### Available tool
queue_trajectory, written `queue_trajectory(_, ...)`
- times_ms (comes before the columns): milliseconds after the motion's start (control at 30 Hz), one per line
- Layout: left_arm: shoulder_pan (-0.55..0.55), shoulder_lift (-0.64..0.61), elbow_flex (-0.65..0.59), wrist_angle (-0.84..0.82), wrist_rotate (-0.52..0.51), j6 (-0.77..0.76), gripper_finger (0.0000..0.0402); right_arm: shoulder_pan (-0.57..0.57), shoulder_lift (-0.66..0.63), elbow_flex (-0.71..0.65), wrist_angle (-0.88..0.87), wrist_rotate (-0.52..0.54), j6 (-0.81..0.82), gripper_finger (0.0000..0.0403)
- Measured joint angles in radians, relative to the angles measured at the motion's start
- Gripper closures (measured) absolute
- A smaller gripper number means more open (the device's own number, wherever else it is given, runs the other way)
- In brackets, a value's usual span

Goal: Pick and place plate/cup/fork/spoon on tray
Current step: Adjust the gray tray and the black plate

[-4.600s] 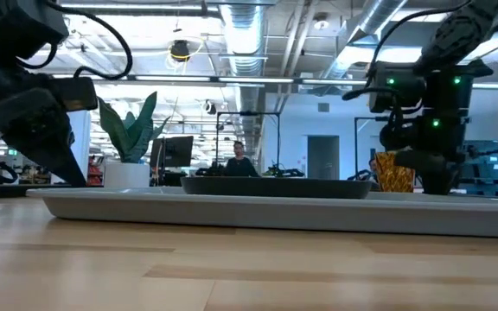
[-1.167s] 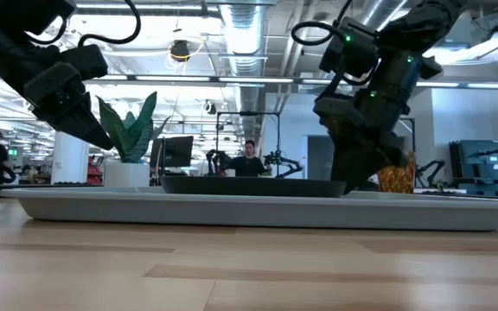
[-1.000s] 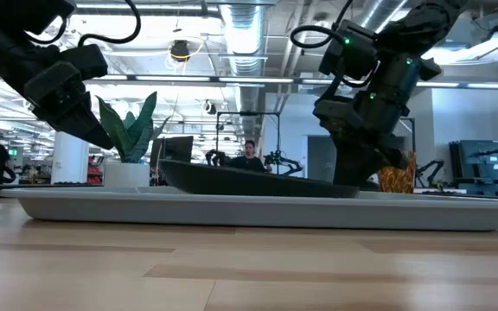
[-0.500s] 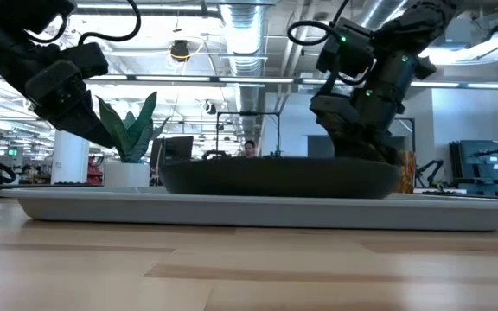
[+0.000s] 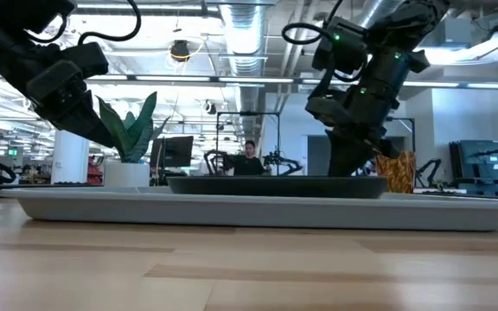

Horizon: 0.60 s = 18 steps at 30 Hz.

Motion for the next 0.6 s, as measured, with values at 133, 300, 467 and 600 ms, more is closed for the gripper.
queue_trajectory(133, 0.000, 0.000, 0.000, 0.002, -0.003, 0.000, 0.0401, -0.010, 0.000, 0.000, 0.020, 0.018, 0.009, 0.0383)
queue_trajectory(300, 0.000, 0.000, 0.000, 0.004, -0.003, 0.000, 0.0401, -0.023, 0.000, 0.000, 0.022, 0.022, 0.011, 0.0380)
queue_trajectory(467, 0.000, 0.000, 0.000, 0.003, -0.003, 0.000, 0.0401, -0.040, 0.000, 0.000, 0.016, 0.038, 0.011, 0.0381)
queue_trajectory(600, 0.000, 0.000, 0.000, 0.003, -0.003, 0.000, 0.0401, -0.053, 0.000, 0.000, -0.005, 0.040, 0.010, 0.0379)
